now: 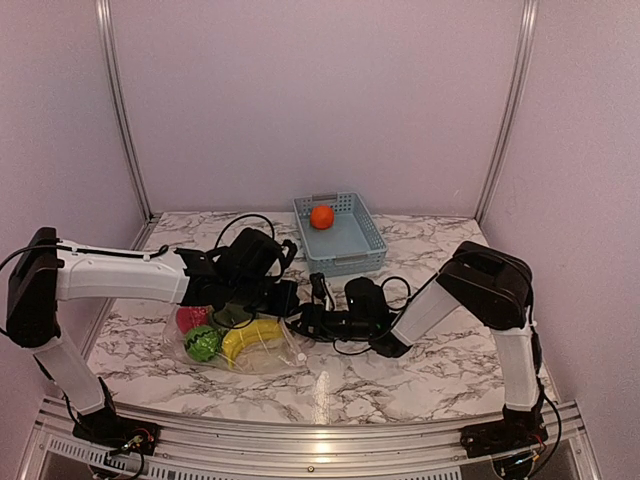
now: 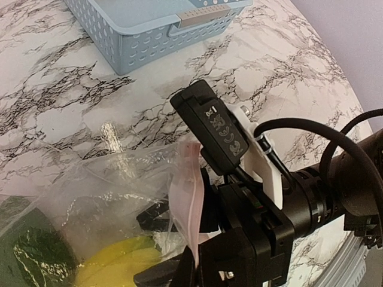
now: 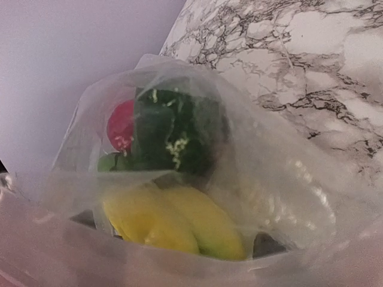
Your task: Open the zip-top bag and remove the fake food
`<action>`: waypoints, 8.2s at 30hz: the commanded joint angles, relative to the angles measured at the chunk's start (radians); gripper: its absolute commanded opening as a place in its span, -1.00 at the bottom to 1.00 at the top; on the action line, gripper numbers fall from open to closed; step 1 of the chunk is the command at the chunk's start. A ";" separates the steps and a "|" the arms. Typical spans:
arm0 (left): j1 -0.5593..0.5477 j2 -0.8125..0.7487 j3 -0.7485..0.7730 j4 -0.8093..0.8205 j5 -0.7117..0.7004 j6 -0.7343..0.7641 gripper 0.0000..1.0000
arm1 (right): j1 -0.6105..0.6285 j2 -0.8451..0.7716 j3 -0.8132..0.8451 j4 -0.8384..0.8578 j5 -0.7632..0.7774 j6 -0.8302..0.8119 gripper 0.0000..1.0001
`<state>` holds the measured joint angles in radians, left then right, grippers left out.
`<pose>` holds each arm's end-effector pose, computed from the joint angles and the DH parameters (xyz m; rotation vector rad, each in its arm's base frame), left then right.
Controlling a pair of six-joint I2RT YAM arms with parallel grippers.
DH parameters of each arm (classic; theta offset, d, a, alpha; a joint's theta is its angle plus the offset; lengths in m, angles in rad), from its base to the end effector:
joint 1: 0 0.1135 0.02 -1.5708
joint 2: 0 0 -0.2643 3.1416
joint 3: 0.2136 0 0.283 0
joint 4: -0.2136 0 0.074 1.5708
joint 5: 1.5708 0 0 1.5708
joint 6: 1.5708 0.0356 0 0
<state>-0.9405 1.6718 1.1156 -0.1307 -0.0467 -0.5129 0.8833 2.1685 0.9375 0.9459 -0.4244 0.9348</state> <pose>0.2359 -0.3205 0.2119 0.4752 2.3112 -0.7006 0.2550 0.3336 0.0613 -0.2922 2.1641 1.5593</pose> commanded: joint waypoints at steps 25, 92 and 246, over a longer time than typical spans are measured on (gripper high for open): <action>0.008 0.036 -0.039 0.089 0.031 0.011 -1.00 | 0.007 0.045 -0.034 0.198 -0.112 0.064 -0.56; 0.022 -0.038 -0.120 0.115 0.112 0.100 -1.00 | 0.236 -0.535 -0.330 -0.371 0.644 -0.866 -0.94; 0.040 -0.092 -0.112 0.305 0.264 0.001 0.16 | -0.072 -0.291 -0.409 0.143 0.123 -0.264 0.07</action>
<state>-0.9607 1.6844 1.0672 0.2070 0.2527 -0.4984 0.8196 1.8454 0.5358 1.0218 -0.3042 0.6437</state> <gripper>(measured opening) 0.534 0.515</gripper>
